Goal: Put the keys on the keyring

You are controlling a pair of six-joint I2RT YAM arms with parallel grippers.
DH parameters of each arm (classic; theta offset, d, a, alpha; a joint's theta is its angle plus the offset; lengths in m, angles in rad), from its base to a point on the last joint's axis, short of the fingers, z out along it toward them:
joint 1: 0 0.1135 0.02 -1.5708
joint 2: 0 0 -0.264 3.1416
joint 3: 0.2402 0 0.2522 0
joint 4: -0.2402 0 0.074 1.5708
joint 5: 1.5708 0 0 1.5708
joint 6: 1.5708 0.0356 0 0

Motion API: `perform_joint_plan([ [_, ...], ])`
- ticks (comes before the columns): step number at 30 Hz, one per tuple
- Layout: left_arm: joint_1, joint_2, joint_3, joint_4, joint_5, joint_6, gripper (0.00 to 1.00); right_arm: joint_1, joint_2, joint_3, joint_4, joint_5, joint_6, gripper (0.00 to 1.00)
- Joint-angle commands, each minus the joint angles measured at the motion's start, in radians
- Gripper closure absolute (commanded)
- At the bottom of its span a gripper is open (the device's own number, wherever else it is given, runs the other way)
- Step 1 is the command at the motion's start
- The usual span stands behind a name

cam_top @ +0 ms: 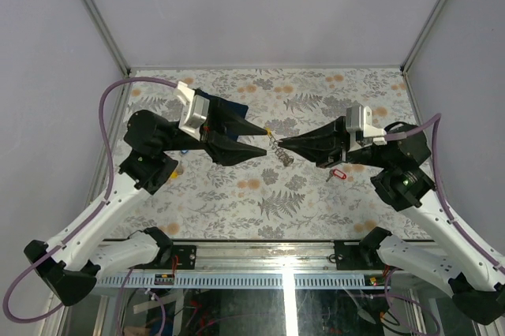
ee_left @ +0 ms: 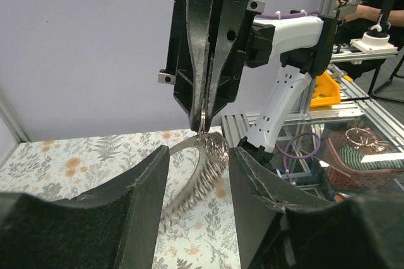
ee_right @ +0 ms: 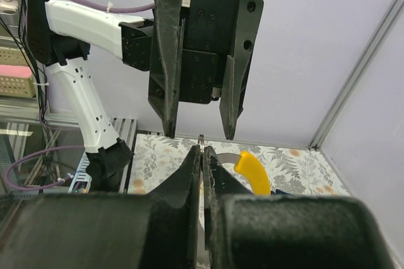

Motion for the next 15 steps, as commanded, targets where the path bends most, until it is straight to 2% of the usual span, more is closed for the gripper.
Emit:
perform_joint_plan([
  [1,-0.026,0.02,0.006,0.121,-0.003,-0.042,0.57,0.007,0.015,0.008,0.138,-0.007,0.03,1.0],
  [8,-0.046,0.024,0.003,0.131,-0.018,-0.039,0.68,0.007,0.035,0.004,0.172,-0.009,0.048,1.0],
  [15,-0.052,0.032,-0.001,0.131,-0.031,-0.034,0.74,0.006,0.035,0.002,0.185,-0.014,0.06,1.0],
])
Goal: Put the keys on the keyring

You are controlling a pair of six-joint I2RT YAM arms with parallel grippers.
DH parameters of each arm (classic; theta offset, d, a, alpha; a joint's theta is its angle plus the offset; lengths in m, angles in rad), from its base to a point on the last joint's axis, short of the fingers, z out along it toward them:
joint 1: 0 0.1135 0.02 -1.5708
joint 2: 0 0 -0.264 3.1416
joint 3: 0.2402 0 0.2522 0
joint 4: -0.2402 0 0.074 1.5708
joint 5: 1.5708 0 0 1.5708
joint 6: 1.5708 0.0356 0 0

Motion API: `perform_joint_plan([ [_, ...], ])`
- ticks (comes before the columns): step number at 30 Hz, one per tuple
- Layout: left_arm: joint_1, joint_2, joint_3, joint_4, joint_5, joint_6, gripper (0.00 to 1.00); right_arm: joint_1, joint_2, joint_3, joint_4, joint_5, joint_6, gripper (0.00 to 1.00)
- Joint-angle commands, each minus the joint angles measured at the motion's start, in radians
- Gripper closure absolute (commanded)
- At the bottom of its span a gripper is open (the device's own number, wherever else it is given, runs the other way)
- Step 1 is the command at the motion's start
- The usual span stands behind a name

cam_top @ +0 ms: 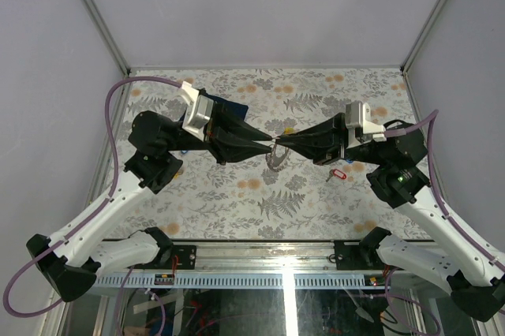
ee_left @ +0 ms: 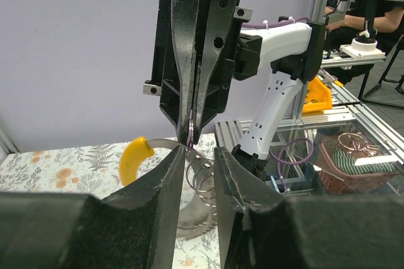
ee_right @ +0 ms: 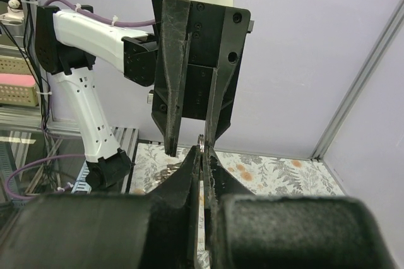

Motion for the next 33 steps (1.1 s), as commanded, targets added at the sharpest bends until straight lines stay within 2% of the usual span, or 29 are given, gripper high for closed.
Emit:
perform_joint_plan([
  [1,-0.01,0.002,0.0,0.065,-0.02,-0.005,0.75,0.006,-0.002,0.005,0.086,-0.007,0.016,1.0],
  [16,-0.038,0.025,0.012,0.071,-0.045,0.004,0.83,0.007,0.006,0.005,0.088,-0.024,0.035,1.0],
  [21,-0.042,0.025,0.022,0.045,-0.051,0.025,0.99,0.007,0.005,0.004,0.076,-0.027,0.034,1.0],
  [23,-0.043,0.021,0.027,0.017,-0.06,0.046,1.0,0.006,0.003,0.007,0.065,-0.027,0.03,1.0],
  [33,-0.043,0.002,0.128,-0.329,-0.105,0.255,1.0,0.007,-0.059,0.047,-0.137,-0.008,-0.078,0.78],
])
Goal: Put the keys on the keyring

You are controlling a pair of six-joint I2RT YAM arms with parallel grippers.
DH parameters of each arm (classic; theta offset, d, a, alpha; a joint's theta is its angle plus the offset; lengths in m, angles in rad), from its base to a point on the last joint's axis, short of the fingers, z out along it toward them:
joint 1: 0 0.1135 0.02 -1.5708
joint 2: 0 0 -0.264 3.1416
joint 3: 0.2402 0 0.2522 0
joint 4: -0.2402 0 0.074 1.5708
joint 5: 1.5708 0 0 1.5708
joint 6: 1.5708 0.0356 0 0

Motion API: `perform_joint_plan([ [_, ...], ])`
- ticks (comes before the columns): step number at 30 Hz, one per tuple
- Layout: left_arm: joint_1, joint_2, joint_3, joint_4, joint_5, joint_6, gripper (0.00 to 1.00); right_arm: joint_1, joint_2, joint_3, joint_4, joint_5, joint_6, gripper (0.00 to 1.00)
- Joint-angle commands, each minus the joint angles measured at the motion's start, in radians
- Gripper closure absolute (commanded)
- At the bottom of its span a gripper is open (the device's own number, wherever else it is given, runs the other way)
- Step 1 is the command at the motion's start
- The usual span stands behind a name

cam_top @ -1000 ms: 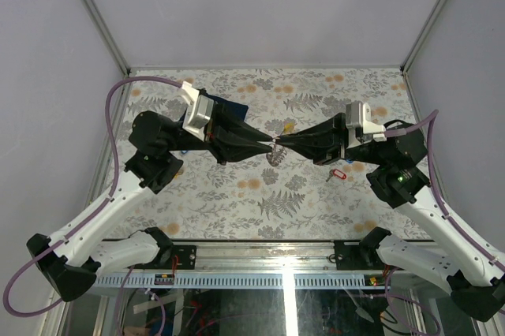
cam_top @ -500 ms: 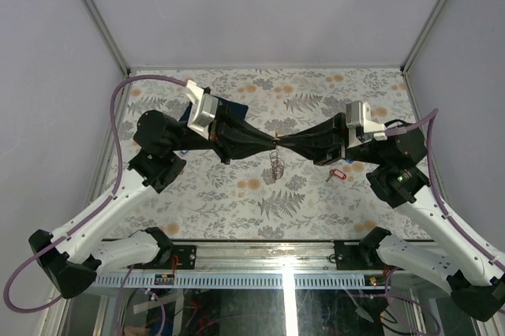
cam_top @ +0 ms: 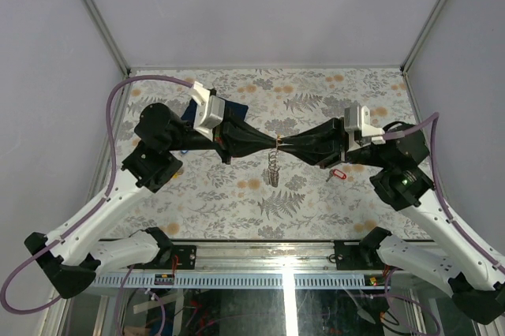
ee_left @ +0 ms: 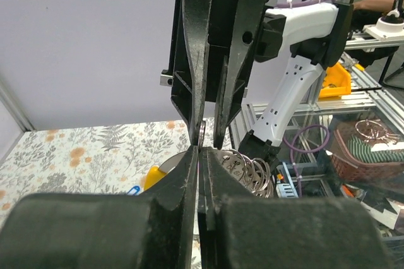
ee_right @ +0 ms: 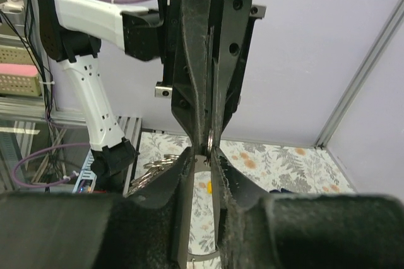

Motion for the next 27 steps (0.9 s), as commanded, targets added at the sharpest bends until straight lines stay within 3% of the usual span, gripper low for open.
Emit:
perform_joint_plan([
  [1,-0.005,-0.016,0.073,-0.164,-0.046,0.13,1.0,0.007,-0.049,0.054,-0.109,0.003,-0.079,0.77],
  [8,-0.004,-0.023,0.102,-0.268,-0.054,0.203,1.0,0.007,-0.087,0.091,-0.287,0.038,-0.161,0.72],
  [19,-0.023,0.027,0.249,-0.608,-0.12,0.428,1.0,0.007,-0.068,0.142,-0.486,0.084,-0.301,0.7],
  [27,-0.163,0.036,0.309,-0.738,-0.438,0.609,1.0,0.006,-0.144,0.02,-0.364,0.197,-0.333,0.66],
])
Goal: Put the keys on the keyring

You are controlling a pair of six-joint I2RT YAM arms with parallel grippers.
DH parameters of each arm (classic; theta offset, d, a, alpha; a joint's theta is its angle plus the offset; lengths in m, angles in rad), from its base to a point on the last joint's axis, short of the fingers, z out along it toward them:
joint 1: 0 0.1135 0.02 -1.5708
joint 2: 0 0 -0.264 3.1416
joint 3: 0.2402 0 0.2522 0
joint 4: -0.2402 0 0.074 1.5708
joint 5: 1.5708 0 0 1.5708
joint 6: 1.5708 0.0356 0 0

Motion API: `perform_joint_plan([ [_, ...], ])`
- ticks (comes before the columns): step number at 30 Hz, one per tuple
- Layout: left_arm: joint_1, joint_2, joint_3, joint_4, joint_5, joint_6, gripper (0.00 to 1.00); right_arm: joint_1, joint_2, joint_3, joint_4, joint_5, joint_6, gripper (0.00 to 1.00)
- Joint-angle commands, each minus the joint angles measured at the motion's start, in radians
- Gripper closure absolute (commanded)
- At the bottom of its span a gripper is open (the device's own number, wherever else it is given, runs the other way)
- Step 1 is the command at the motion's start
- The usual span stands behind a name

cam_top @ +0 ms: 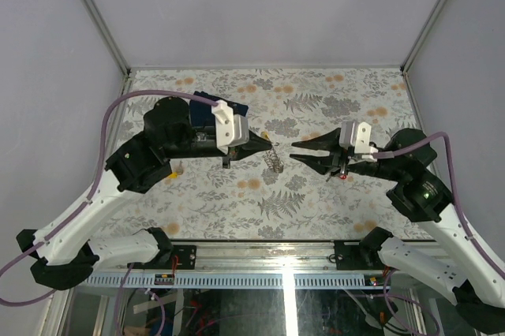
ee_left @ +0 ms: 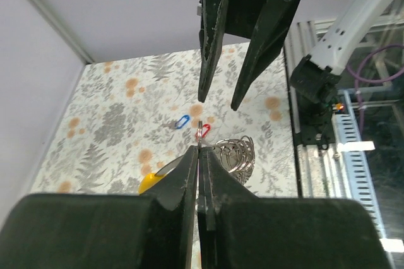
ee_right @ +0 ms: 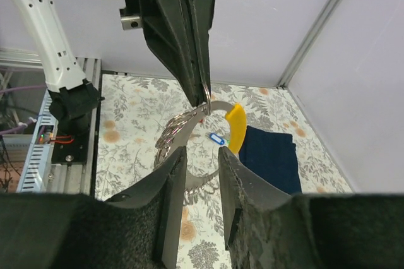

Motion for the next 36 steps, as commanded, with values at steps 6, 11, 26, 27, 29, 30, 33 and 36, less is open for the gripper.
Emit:
perform_joint_plan([
  [6,-0.144,0.026,0.03,-0.083,-0.344,0.223,1.0,0.007,-0.088,-0.125,0.154,0.127,-0.062,0.67],
  [11,-0.172,-0.012,-0.072,-0.011,-0.39,0.346,1.0,0.007,-0.099,-0.177,0.187,0.119,-0.117,0.68],
  [26,-0.24,-0.065,-0.226,0.107,-0.59,0.497,1.0,0.007,-0.061,-0.288,0.209,0.004,-0.411,0.68],
  [27,-0.244,-0.064,-0.229,0.104,-0.599,0.5,1.0,0.006,-0.055,-0.288,0.209,0.001,-0.42,0.68],
  [29,-0.253,-0.055,-0.228,0.088,-0.619,0.506,1.0,0.007,-0.037,-0.283,0.21,-0.002,-0.43,0.68],
  [30,-0.259,-0.049,-0.222,0.076,-0.631,0.506,1.0,0.007,-0.027,-0.278,0.207,-0.006,-0.433,0.68],
  [33,-0.277,-0.023,-0.198,0.03,-0.663,0.505,1.0,0.007,-0.001,-0.264,0.201,-0.009,-0.438,0.68],
  [36,-0.287,-0.012,-0.189,0.018,-0.677,0.499,1.0,0.007,0.01,-0.262,0.226,-0.002,-0.424,0.68],
])
